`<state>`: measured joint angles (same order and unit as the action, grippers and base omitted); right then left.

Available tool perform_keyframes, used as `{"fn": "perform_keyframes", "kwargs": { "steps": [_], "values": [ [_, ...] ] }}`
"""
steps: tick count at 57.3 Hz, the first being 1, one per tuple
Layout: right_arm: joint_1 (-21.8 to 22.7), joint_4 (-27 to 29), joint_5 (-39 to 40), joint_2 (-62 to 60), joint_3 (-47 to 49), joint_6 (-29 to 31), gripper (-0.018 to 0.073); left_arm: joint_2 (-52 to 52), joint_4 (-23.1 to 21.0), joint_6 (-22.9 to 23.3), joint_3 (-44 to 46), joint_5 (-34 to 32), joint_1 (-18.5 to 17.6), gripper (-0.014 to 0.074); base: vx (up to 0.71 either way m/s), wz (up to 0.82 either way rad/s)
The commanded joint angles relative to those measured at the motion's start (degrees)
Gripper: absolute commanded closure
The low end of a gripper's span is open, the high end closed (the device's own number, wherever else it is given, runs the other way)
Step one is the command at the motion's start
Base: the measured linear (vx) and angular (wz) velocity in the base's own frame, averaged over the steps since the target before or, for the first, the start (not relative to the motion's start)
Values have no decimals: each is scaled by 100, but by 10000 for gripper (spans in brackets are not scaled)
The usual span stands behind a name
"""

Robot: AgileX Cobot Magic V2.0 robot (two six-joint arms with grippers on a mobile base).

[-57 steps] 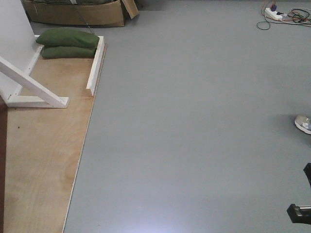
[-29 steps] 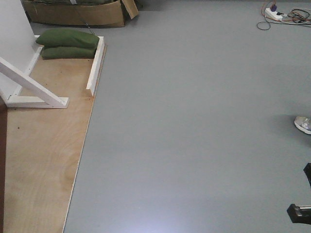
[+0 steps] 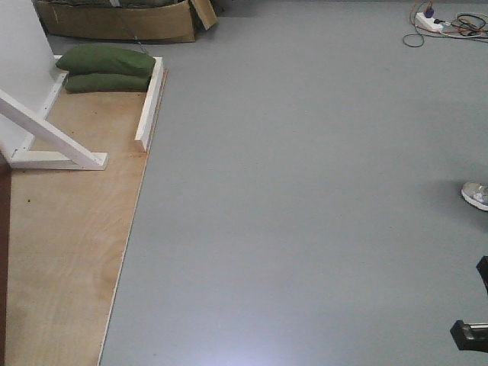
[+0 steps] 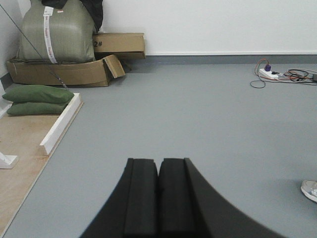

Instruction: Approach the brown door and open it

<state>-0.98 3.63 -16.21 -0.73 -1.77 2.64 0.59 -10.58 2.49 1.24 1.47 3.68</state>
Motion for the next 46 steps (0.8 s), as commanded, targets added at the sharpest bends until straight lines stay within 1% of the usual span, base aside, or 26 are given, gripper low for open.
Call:
{"fn": "perform_keyframes", "kwargs": {
  "steps": [1,5,9,12,17,23,26,28,34,40,43,46],
  "values": [
    [8,-4,466,-62,-28,32,559,-348,-696,16,533,-1157,51,600,0,0],
    [8,-4,466,-62,-28,32,559,-786,-1255,2,771,-1731,179,600,0,0],
    [8,-4,466,-62,-28,32,559,-1292,-1885,-155,1093,-2243,360,600,0,0],
    [8,-4,466,-62,-28,32,559,-1677,-2408,-442,1432,-2503,502,600,0,0],
    [8,-4,466,-62,-28,32,559,-2436,-3274,-1073,2067,-2939,694,600,0,0],
    [8,-4,466,-62,-28,32,559,-3365,-4119,-1866,3072,-3539,857,600,0,0],
    [8,-4,466,-62,-28,32,559,-3744,-4407,-2227,3530,-3827,905,600,0,0],
    [8,-4,466,-62,-28,32,559,-4042,-4582,-2563,3918,-4011,946,600,0,0],
    [8,-4,466,-62,-28,32,559,-4664,-4863,-3495,4877,-4294,1105,600,0,0],
    [8,-4,466,-62,-28,32,559,-5308,-5100,-4378,5844,-4423,1381,600,0,0],
    [8,-4,466,-62,-28,32,559,-5619,-5324,-4643,6303,-4415,1585,600,0,0],
    [8,-4,466,-62,-28,32,559,-5875,-5649,-4681,6732,-4392,1834,600,0,0]
  ]
}}
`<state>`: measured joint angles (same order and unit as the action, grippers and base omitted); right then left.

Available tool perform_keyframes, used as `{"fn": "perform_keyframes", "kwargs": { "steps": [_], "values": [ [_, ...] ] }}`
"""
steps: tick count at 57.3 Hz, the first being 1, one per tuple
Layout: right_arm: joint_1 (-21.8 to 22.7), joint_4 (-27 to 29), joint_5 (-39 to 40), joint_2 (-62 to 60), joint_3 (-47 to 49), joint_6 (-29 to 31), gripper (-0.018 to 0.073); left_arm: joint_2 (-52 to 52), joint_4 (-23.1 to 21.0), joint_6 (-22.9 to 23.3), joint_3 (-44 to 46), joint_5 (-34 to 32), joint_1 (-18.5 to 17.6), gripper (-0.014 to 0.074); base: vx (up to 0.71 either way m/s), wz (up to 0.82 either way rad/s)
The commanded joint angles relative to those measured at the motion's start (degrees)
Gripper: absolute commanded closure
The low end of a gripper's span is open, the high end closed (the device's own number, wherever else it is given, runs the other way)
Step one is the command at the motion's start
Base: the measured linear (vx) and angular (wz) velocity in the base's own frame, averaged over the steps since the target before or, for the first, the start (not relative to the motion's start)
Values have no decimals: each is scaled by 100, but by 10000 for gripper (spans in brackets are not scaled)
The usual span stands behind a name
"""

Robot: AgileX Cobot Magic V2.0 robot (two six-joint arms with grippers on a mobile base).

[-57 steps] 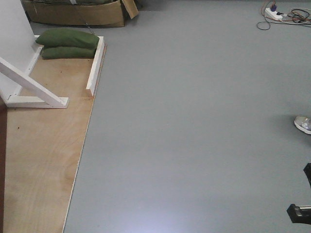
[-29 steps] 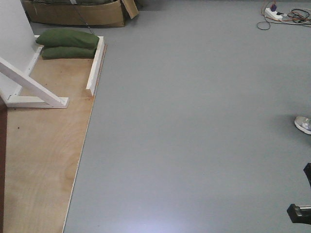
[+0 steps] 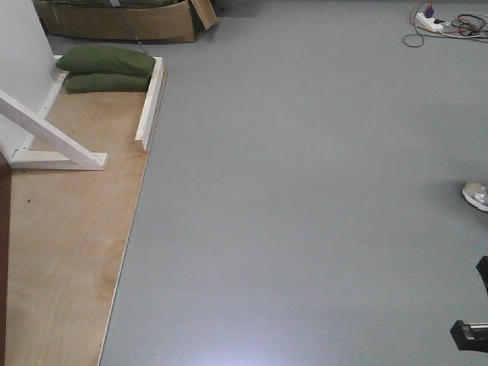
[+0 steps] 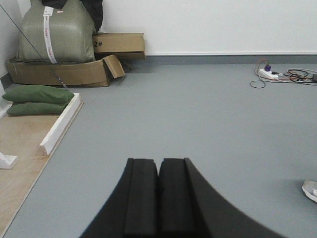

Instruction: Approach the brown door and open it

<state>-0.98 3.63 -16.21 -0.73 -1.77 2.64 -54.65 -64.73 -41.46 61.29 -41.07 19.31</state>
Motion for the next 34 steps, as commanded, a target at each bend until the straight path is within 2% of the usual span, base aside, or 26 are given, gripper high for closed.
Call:
{"fn": "perform_keyframes", "kwargs": {
  "steps": [1,7,21,27,34],
  "values": [
    [8,-4,466,-62,-28,32,559,-456,-320,-285,826,-118,340,600,0,0],
    [8,-4,466,-62,-28,32,559,-885,-865,-281,1482,331,959,600,0,0],
    [8,-4,466,-62,-28,32,559,-1501,-1084,-218,2286,2262,2534,600,0,0],
    [8,-4,466,-62,-28,32,559,-1597,-1606,-218,2322,2609,3185,600,0,0],
    [8,-4,466,-62,-28,32,559,-1756,-2041,-218,2327,2817,3739,600,0,0]
  ]
}}
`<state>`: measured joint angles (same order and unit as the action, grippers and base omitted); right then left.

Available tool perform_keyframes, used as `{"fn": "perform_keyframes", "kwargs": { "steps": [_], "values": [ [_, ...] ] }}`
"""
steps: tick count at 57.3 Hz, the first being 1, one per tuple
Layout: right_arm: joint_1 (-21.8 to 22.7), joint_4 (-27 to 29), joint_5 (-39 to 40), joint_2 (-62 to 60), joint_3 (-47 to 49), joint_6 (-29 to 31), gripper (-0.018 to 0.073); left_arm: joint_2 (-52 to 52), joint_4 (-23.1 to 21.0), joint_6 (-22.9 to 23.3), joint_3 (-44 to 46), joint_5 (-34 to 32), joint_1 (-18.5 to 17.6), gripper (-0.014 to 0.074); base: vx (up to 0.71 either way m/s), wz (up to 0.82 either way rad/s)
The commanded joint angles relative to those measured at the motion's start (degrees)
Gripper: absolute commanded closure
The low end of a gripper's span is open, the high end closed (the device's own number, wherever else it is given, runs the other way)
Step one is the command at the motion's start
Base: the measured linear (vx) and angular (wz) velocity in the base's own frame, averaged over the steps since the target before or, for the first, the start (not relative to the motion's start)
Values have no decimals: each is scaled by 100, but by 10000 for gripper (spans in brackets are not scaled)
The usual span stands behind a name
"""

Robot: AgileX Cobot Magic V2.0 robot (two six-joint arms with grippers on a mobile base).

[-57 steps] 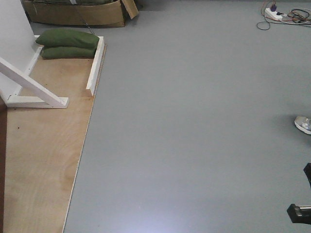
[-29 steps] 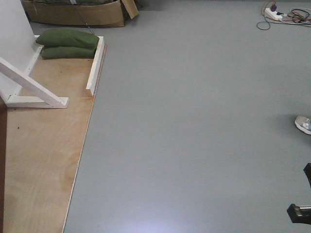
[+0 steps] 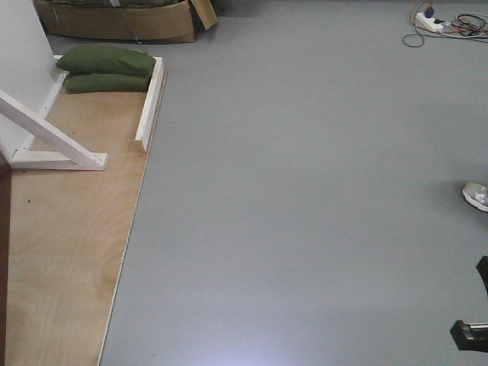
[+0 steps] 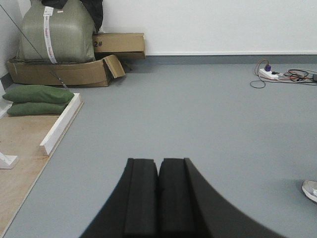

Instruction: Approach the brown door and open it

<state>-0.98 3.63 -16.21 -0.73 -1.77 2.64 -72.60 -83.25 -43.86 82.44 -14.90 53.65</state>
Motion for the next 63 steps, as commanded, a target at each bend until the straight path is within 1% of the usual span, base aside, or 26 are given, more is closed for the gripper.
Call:
{"fn": "perform_keyframes", "kwargs": {
  "steps": [1,9,13,22,32,44,56,63],
  "values": [
    [8,-4,466,-62,-28,32,559,2,-195,22,212,263,378,600,0,0],
    [8,-4,466,-62,-28,32,559,-279,-195,22,212,695,762,600,0,0],
    [8,-4,466,-62,-28,32,559,-482,-195,50,286,967,863,600,0,0],
    [8,-4,466,-62,-28,32,559,-946,-195,344,649,1922,943,600,0,0],
    [8,-4,466,-62,-28,32,559,-1167,-200,366,1010,2830,943,600,0,0],
    [8,-4,466,-62,-28,32,559,-1112,-200,420,1027,3172,943,600,0,0],
    [8,-4,466,-62,-28,32,559,-903,-240,990,1015,3576,933,600,0,0],
    [8,-4,466,-62,-28,32,559,-763,-240,1246,1008,3657,927,600,0,0]
  ]
}}
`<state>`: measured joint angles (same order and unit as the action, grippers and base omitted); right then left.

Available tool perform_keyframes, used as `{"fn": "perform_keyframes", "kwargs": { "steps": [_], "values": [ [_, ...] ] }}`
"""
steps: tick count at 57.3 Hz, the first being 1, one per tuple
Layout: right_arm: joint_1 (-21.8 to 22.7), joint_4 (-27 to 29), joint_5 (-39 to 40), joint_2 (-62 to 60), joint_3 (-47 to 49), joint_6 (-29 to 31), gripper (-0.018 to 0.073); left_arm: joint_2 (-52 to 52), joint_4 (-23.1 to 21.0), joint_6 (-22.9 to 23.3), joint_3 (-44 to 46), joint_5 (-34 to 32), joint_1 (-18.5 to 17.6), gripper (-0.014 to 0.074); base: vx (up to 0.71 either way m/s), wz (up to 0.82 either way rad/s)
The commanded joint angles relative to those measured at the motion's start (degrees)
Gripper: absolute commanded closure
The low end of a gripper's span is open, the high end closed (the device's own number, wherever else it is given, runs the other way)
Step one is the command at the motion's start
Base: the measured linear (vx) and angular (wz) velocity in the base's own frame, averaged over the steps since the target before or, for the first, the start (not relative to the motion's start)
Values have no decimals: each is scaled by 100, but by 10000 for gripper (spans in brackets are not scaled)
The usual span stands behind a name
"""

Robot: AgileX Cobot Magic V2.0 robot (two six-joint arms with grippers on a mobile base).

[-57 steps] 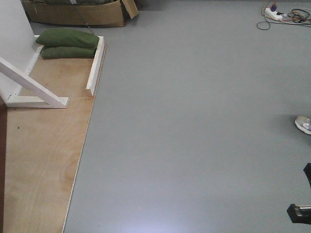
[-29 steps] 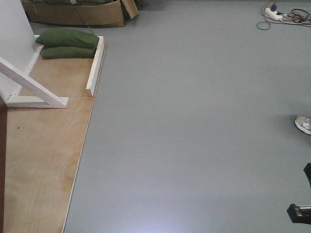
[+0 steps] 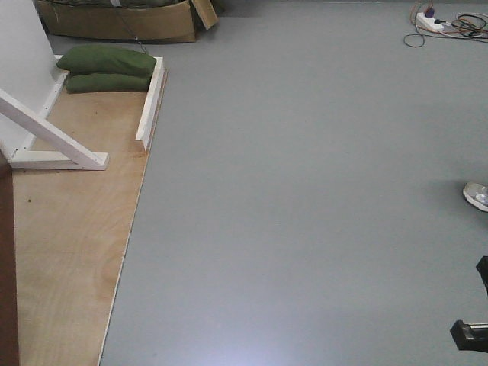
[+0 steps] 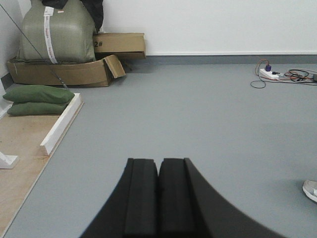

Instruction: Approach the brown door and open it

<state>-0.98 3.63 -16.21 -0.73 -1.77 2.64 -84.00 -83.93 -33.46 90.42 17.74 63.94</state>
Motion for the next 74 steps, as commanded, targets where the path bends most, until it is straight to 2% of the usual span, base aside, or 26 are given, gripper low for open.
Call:
{"fn": "perform_keyframes", "kwargs": {
  "steps": [1,6,18,50,74],
  "values": [
    [8,-4,466,-62,-28,32,559,397,-172,232,209,408,-103,600,0,0],
    [8,-4,466,-62,-28,32,559,478,-172,373,209,570,-103,600,0,0],
    [8,-4,466,-62,-28,32,559,504,-144,580,209,1705,-103,600,0,0],
    [8,-4,466,-62,-28,32,559,405,-144,625,209,1802,-114,600,0,0],
    [8,-4,466,-62,-28,32,559,-206,-144,633,599,1539,-971,600,0,0]
  ]
}}
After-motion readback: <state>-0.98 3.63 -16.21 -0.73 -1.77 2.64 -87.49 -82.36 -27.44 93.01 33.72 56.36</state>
